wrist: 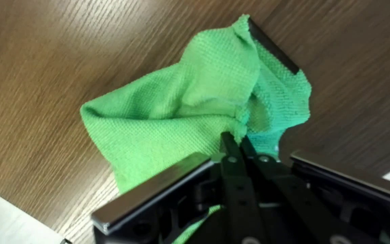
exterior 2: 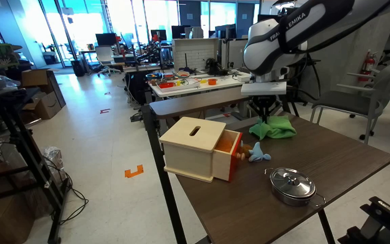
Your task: Move the green cloth to the front
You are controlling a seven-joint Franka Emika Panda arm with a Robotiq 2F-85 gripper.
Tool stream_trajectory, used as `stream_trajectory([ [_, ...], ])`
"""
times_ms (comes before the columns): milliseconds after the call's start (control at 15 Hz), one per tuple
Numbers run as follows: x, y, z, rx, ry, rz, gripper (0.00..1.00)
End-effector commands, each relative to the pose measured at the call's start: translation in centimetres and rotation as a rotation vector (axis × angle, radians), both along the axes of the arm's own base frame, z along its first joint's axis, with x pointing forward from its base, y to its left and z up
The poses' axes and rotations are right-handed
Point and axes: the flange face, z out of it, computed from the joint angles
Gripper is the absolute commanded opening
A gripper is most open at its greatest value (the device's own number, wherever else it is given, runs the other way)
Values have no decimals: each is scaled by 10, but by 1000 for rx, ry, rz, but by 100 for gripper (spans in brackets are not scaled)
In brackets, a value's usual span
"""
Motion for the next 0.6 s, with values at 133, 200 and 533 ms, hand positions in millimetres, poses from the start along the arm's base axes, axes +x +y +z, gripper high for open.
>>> stream_trajectory([
  [133,6,21,66,-1,-28,32,1],
  [200,5,22,74,-4,-31,36,1],
  [533,-17,13,88,-2,3,55,1],
])
